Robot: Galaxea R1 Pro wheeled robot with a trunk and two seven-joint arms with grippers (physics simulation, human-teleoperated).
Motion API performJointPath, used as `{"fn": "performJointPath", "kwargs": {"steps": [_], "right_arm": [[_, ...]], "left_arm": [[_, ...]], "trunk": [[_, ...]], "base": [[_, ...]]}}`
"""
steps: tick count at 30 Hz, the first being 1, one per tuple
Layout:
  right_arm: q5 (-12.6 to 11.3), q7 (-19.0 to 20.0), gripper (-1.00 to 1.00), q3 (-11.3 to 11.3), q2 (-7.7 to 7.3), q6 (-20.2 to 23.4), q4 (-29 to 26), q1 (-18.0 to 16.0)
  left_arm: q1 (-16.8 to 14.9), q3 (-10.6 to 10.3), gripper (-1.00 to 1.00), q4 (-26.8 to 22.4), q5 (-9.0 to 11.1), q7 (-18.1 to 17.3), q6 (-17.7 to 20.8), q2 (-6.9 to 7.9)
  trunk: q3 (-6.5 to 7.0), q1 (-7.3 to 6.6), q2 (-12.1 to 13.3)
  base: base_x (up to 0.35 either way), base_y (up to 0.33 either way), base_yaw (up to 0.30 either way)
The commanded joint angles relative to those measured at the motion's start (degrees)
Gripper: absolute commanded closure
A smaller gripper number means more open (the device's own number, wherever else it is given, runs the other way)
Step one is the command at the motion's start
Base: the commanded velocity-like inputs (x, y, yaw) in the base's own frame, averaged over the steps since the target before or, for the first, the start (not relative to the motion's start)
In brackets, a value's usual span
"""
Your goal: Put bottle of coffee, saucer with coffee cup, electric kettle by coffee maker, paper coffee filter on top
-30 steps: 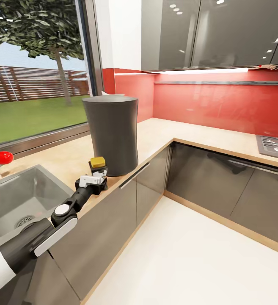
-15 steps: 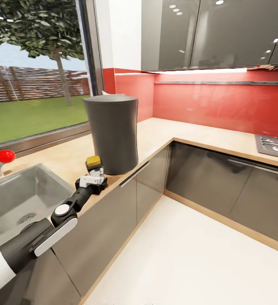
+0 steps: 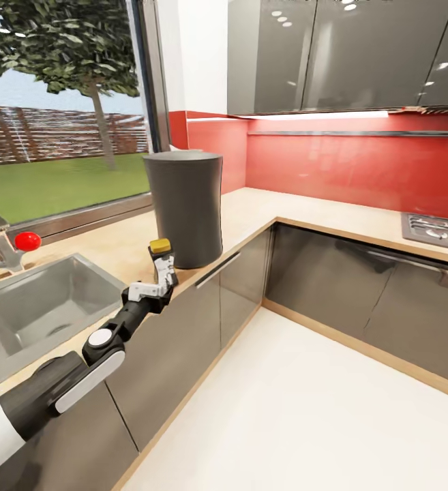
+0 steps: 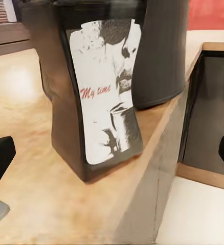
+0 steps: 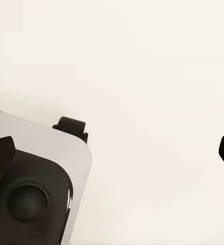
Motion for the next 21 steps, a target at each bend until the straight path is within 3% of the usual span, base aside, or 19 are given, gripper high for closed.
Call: {"fn": "performJointPath", "kwargs": {"steps": [1, 5, 9, 10, 11, 14, 15, 17, 18, 19, 21], "right_arm": [[-0.03, 0.01, -1.00, 0.23, -0.01, -0.30, 0.15, -0.07], [-0.04, 0.01, -1.00, 0.23, -0.01, -0.29, 0.15, -0.07], [-0.04, 0.01, -1.00, 0.23, -0.01, -0.29, 0.15, -0.07], [-0.04, 0.01, -1.00, 0.23, -0.01, -0.27, 0.15, -0.07], [-0.04, 0.01, -1.00, 0.23, -0.01, -0.27, 0.15, -0.07], [-0.01, 0.01, -1.00, 0.23, -0.01, -0.29, 0.15, -0.07], [-0.02, 0.01, -1.00, 0.23, -0.01, -0.29, 0.15, -0.07], [-0.03, 0.03, -1.00, 0.23, -0.01, -0.27, 0.15, -0.07], [-0.03, 0.06, -1.00, 0.23, -0.01, -0.29, 0.15, -0.07], [-0.03, 0.07, -1.00, 0.23, -0.01, -0.30, 0.15, -0.07], [0.18, 0.72, -1.00, 0.52, -0.02, -0.41, -0.51, -0.73]], "left_arm": [[-0.09, -0.28, -1.00, -0.61, 0.24, 0.22, 0.09, 0.05], [-0.09, -0.36, -1.00, -2.65, 0.24, -3.47, 0.07, -0.25], [-0.09, -0.40, -1.00, -4.67, 0.24, -9.15, 0.06, -2.76], [-0.09, -0.63, -1.00, -5.01, 0.24, -11.41, 0.05, -3.98], [-0.09, -3.07, -1.00, -5.07, 0.24, -18.04, -0.23, -6.69], [-0.09, -6.40, -1.00, -4.54, 0.24, -24.20, -2.14, -8.47], [-0.09, -8.50, -1.00, -3.99, 0.24, -26.32, -3.28, -9.00], [-0.09, -10.65, -1.00, -3.61, 0.24, -27.68, -4.10, -9.34], [-0.09, -13.62, -1.00, -3.28, 0.24, -28.84, -4.87, -9.64], [-0.09, -14.52, -1.00, -3.22, 0.24, -29.08, -5.08, -9.71], [0.57, -13.84, -1.00, -2.57, 0.81, -29.73, -4.77, -10.36]], "trunk": [[-0.06, -0.03, -0.04], [-0.06, -0.03, -0.04], [-0.06, -0.03, -0.04], [-0.06, -0.03, -0.04], [-0.06, -0.03, -0.04], [-0.06, -0.03, -0.04], [-0.06, -0.03, -0.04], [-0.06, -0.03, -0.04], [-0.06, -0.03, -0.04], [-0.06, -0.03, -0.04], [-0.06, -0.03, -0.04]], "base": [[-0.293, 0.000, 0.000], [-0.129, 0.000, 0.000], [-0.034, 0.000, 0.000], [-0.014, 0.000, 0.000], [-0.006, 0.000, 0.000], [-0.003, 0.000, 0.000], [-0.001, 0.000, 0.000], [-0.001, 0.000, 0.000], [0.000, 0.000, 0.000], [0.000, 0.000, 0.000], [0.000, 0.000, 0.000]]}}
